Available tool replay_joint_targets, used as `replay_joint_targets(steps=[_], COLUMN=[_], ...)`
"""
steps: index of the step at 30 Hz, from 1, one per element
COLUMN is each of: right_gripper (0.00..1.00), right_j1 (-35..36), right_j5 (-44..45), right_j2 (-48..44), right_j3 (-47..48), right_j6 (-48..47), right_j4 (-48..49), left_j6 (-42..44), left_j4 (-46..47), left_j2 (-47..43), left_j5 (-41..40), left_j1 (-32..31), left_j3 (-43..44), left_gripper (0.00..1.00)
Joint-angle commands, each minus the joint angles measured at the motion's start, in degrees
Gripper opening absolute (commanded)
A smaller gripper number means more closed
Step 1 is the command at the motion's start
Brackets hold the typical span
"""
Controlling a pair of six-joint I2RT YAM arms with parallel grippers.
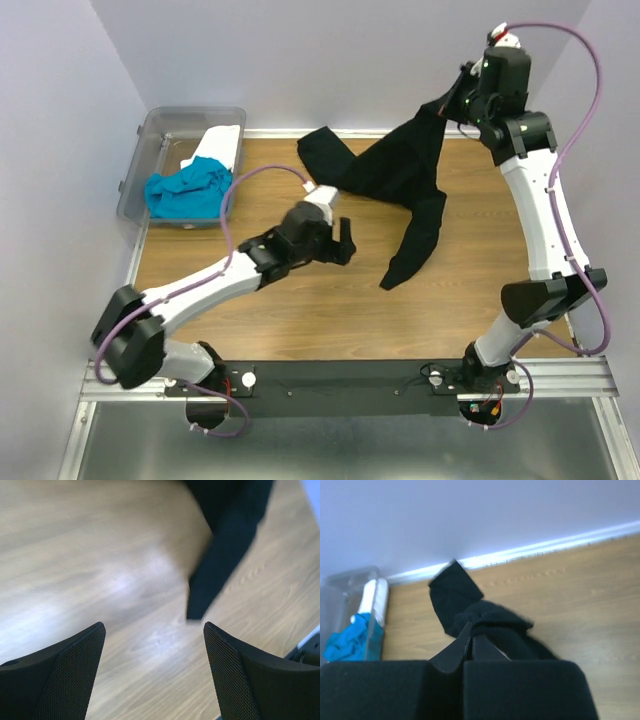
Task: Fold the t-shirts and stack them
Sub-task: Flatten the tshirt out
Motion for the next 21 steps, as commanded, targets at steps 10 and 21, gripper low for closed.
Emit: replay_joint_targets(steps=[10, 21], right_gripper=[0.01, 0.01], right_j1=[-1.6, -1.7], right_j5=[4.0, 1.6], right_j2=[-9.2, -12.4], right_j3=[-20.3, -27.3], right_j6=[-1.3, -0.9], right_j4=[2.6, 3.4], left_j6=[7.2, 9.5], left_j4=[2.5, 2.2], left_j2=[29.1, 46.6], left_j5=[-0.7, -3.5], left_j1=[-14.3, -16.2], left_j3=[16.6, 32.5], left_gripper=[0.89, 0.76])
